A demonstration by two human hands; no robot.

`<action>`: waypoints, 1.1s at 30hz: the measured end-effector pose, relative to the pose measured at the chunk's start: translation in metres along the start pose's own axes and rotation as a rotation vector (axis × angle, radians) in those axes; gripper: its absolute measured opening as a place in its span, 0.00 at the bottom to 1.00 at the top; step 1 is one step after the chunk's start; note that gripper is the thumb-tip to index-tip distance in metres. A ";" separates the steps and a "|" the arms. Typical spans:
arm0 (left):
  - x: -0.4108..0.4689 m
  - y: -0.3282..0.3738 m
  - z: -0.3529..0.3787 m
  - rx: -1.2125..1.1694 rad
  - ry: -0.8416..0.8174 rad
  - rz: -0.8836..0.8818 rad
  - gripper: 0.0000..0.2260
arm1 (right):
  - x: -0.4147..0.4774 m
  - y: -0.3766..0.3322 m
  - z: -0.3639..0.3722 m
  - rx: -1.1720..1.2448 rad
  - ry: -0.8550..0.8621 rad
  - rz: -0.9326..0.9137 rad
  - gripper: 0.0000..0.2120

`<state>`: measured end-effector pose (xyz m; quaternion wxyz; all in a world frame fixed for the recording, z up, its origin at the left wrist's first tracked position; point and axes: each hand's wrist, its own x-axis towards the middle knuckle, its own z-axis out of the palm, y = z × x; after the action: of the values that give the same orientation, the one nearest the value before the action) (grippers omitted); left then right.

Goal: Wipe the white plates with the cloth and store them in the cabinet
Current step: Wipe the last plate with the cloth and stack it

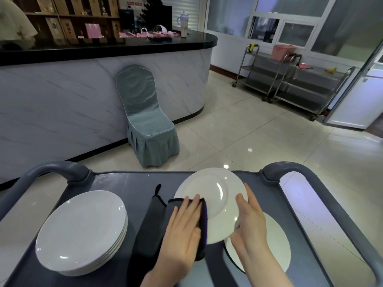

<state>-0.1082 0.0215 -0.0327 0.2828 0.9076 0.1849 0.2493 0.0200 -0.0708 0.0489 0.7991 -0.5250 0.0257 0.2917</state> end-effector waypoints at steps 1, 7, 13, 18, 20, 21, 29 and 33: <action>0.005 -0.005 -0.004 -0.093 0.048 -0.067 0.27 | -0.005 0.001 -0.001 -0.016 -0.016 0.012 0.18; 0.024 -0.003 -0.027 -0.030 -0.168 -0.148 0.24 | -0.015 0.010 0.002 -0.108 -0.106 0.026 0.18; 0.020 0.033 -0.017 0.143 -0.245 -0.080 0.28 | -0.001 0.006 0.009 -0.186 -0.160 0.017 0.17; 0.004 -0.012 -0.011 0.148 -0.236 -0.191 0.28 | 0.009 0.003 -0.002 -0.162 -0.180 -0.001 0.17; 0.015 -0.013 -0.019 0.113 -0.190 -0.241 0.27 | 0.006 0.007 -0.001 -0.176 -0.204 -0.002 0.17; 0.024 -0.007 -0.021 0.086 -0.182 -0.236 0.27 | 0.004 0.009 0.001 -0.175 -0.216 0.000 0.18; 0.011 0.008 -0.023 0.118 -0.268 -0.053 0.29 | 0.015 -0.010 0.006 -0.199 -0.204 0.009 0.18; 0.007 -0.015 -0.018 0.004 -0.201 -0.215 0.25 | 0.013 -0.013 0.003 -0.208 -0.231 -0.049 0.17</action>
<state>-0.1151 0.0442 -0.0263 0.3232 0.9035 0.2522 0.1250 0.0362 -0.0662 0.0566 0.7448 -0.5685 -0.1096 0.3317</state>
